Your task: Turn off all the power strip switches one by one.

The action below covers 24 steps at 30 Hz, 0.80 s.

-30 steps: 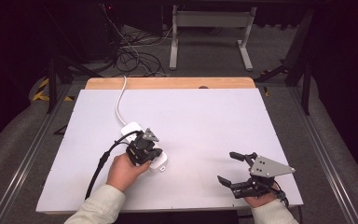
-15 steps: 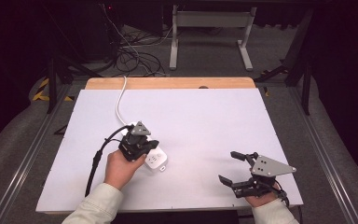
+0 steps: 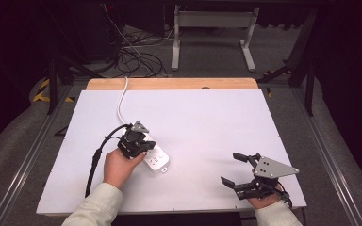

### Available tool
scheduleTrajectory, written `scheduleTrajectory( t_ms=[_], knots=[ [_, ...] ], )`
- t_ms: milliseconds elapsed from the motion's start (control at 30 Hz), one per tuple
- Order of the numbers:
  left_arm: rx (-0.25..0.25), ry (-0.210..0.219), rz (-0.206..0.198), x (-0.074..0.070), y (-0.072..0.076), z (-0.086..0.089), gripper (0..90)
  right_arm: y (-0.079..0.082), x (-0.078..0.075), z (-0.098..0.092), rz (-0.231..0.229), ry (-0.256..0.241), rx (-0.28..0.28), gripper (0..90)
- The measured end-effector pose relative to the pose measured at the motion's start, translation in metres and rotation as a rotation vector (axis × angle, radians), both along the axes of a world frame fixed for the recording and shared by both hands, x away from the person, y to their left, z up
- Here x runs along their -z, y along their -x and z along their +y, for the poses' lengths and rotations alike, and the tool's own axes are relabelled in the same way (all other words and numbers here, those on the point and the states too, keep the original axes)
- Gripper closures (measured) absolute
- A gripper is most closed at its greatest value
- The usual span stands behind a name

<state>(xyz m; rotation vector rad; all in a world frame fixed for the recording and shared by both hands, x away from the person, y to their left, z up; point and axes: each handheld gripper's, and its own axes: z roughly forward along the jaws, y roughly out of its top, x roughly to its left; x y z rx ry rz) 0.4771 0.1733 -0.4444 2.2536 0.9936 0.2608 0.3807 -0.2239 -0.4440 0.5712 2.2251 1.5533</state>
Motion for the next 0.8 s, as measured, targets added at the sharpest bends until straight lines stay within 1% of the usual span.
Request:
scheduleTrajectory(
  t_ms=[67,100,233,333,367,433,633,733,767,800],
  knots=[
    [-0.003,-0.008,0.003,0.0023,-0.0019,-0.0003,90.0,0.0001,0.0002,0.0003,0.000,-0.001,0.000,13.5],
    [-0.007,-0.004,0.006,0.0037,-0.0026,-0.0005,90.0,0.0001,0.0001,0.0003,-0.001,-0.001,-0.001,13.5],
    [-0.004,0.007,-0.002,0.0050,-0.0050,0.0004,90.0,-0.0001,0.0003,0.0004,0.001,0.001,0.000,13.5],
    [-0.011,0.019,0.001,0.0070,-0.0053,0.0013,90.0,0.0001,0.0001,0.0003,0.000,-0.001,0.000,13.5],
    [-0.017,0.030,-0.001,0.0081,-0.0054,0.0022,90.0,0.0002,0.0001,0.0001,-0.001,-0.001,-0.001,13.5],
    [-0.020,0.033,-0.002,0.0092,-0.0055,0.0040,90.0,0.0001,0.0000,-0.0001,-0.001,0.000,0.000,13.5],
    [-0.018,0.014,-0.026,0.0106,-0.0031,0.0017,90.0,0.0005,-0.0002,-0.0001,-0.002,0.000,0.000,13.5],
    [-0.011,0.014,-0.038,0.0111,-0.0013,-0.0005,90.0,0.0004,0.0000,0.0003,-0.001,-0.002,-0.003,13.5],
    [-0.012,-0.003,-0.057,0.0112,0.0003,-0.0023,90.0,0.0005,0.0000,0.0005,-0.002,-0.002,-0.003,13.5],
    [-0.007,-0.030,-0.078,0.0110,0.0025,-0.0047,90.0,0.0005,0.0000,0.0007,-0.001,-0.001,-0.003,13.5]
  ],
)
